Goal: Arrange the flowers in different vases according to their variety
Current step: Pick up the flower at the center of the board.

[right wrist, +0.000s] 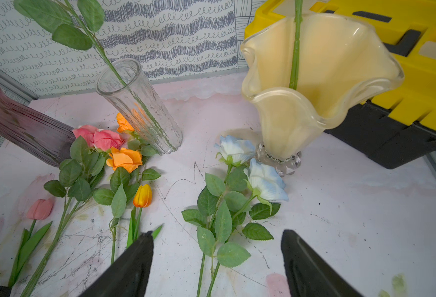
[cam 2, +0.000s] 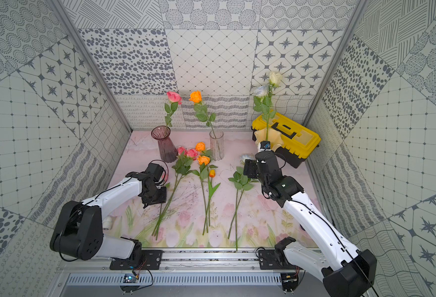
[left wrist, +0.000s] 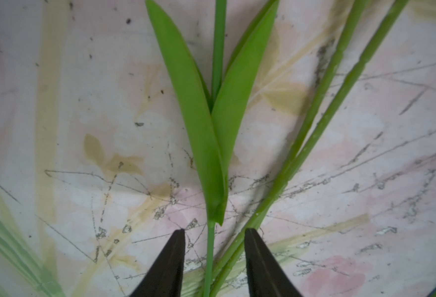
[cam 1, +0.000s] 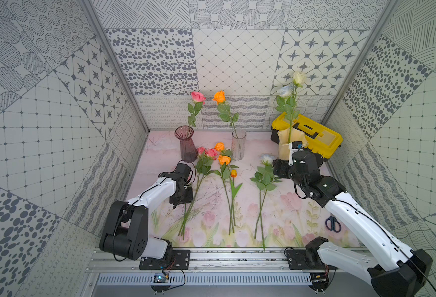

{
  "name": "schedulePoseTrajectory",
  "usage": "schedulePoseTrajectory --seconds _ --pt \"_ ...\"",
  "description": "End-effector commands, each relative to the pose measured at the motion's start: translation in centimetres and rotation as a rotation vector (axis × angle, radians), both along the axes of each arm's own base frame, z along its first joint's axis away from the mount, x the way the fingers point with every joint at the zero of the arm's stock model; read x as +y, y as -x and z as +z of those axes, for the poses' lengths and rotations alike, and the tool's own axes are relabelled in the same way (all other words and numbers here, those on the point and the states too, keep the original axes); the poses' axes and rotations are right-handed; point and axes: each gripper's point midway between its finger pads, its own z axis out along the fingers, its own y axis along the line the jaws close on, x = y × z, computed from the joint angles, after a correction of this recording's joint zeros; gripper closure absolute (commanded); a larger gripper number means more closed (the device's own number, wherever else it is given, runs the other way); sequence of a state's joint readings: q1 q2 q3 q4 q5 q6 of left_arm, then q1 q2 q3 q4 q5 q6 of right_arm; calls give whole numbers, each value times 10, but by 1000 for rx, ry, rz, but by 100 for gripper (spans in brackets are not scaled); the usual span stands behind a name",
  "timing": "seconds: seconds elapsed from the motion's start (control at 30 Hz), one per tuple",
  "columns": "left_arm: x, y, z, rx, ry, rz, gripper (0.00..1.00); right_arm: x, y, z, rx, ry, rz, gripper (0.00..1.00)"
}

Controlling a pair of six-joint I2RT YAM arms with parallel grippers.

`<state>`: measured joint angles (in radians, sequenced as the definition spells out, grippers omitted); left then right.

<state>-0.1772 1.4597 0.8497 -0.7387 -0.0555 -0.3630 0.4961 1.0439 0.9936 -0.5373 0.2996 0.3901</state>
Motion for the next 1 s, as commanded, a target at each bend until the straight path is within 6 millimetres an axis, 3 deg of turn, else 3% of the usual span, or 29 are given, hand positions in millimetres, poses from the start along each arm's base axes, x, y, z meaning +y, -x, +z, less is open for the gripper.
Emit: schedulePoseTrajectory --seconds 0.0,0.53,0.67,0.83,0.97 --pt "1 10 -4 68 22 37 63 -2 3 10 -39 -20 -12 18" --pt "-4 15 -25 145 43 43 83 -5 3 2 -25 -6 -24 18" --pt "-4 14 -24 137 41 37 99 -5 4 0 -19 -8 -24 18" --pt "0 2 -8 65 17 15 100 -4 3 -3 -14 -11 -26 18" --pt "1 -16 27 -75 -29 -27 100 -2 3 -7 -6 -24 -20 17"
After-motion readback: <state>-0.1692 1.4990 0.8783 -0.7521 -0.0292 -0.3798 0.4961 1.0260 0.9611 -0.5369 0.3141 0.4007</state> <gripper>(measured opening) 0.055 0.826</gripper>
